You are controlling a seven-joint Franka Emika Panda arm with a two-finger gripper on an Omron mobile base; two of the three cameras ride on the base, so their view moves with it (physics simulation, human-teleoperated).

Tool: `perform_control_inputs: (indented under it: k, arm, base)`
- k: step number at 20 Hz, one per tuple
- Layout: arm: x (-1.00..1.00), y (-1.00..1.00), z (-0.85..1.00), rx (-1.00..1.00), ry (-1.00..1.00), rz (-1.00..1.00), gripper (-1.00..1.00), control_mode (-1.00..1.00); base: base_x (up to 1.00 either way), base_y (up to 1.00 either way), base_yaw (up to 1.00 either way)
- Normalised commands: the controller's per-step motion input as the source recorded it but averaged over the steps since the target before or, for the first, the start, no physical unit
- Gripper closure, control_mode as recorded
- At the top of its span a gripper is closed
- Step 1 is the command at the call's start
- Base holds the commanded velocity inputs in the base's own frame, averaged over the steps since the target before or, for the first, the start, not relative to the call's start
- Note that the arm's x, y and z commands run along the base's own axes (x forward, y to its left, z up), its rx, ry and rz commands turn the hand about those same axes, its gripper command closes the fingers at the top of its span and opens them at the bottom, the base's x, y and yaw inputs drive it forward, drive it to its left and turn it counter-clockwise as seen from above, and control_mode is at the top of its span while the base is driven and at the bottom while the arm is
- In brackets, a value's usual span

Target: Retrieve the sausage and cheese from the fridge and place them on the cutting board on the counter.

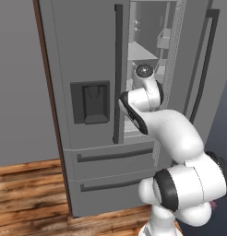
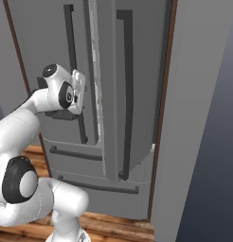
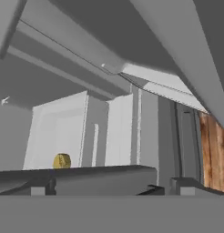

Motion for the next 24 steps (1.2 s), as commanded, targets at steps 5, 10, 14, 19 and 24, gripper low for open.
perform_control_inputs:
  k: [5,10,14,19,24]
  arm:
    - [0.32,-0.36,0.0,0.24,-0.04,-0.22,-1.0,-1.0]
    - [0.21,-0.17,0.01,0.18,-0.11,-0.18,-1.0,-1.0]
    - [0.01,-0.21,0.0,0.08,-0.12,-0.13,-1.0,-1.0]
    - [-0.08,-0.1,0.02,0.08,-0.13,-0.09,-1.0,-1.0]
    - [-0.03,-0.56,0.1,0.08,-0.11,-0.07,-1.0,-1.0]
  base:
    - [0.0,0.0,0.0]
    - [0.0,0.0,0.0]
    - [0.0,0.0,0.0]
    - [0.0,0.0,0.0]
    - [0.0,0.0,0.0]
